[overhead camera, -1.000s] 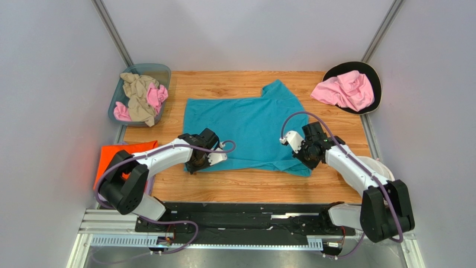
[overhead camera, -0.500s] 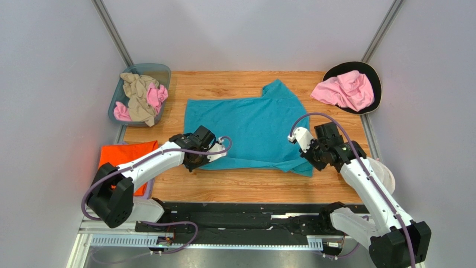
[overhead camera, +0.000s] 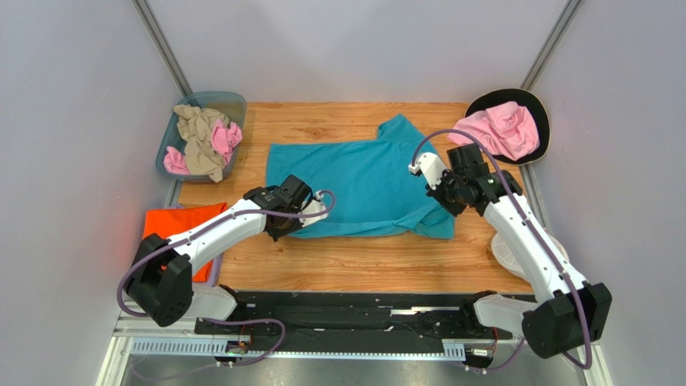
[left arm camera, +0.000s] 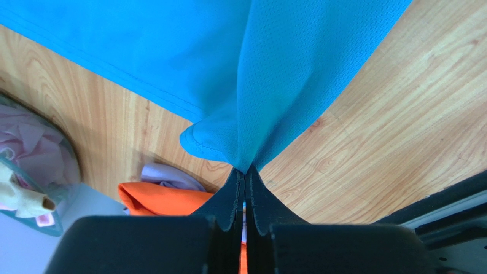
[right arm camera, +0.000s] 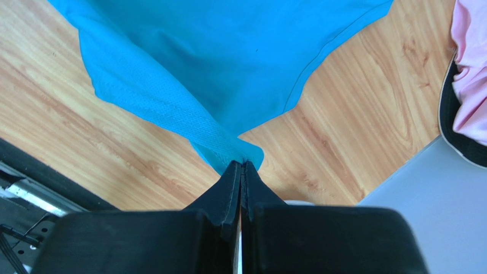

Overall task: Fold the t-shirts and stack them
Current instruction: Fold the tshirt

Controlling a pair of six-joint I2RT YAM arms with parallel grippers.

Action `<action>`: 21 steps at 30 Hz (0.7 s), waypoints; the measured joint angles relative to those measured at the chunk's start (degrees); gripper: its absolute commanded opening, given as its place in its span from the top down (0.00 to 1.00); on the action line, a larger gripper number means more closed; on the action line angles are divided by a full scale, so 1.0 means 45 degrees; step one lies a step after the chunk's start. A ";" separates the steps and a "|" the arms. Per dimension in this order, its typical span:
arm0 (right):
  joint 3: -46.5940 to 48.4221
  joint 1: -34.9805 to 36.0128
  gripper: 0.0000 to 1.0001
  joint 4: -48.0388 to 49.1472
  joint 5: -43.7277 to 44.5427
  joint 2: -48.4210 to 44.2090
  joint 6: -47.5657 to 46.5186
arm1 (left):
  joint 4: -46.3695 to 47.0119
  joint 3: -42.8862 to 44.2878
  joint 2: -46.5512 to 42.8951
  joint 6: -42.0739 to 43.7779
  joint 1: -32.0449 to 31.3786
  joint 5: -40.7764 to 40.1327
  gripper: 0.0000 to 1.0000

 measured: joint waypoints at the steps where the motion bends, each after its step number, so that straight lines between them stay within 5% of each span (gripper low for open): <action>1: 0.0199 0.0019 1.00 0.0049 0.0010 0.0267 0.0000 | 0.0005 0.0083 0.0063 0.0010 0.0000 -0.0044 1.00; 21: 0.4027 0.0019 1.00 0.1069 0.1054 0.5372 -0.0350 | 0.0034 0.2268 0.2414 0.0534 0.1005 -0.0724 1.00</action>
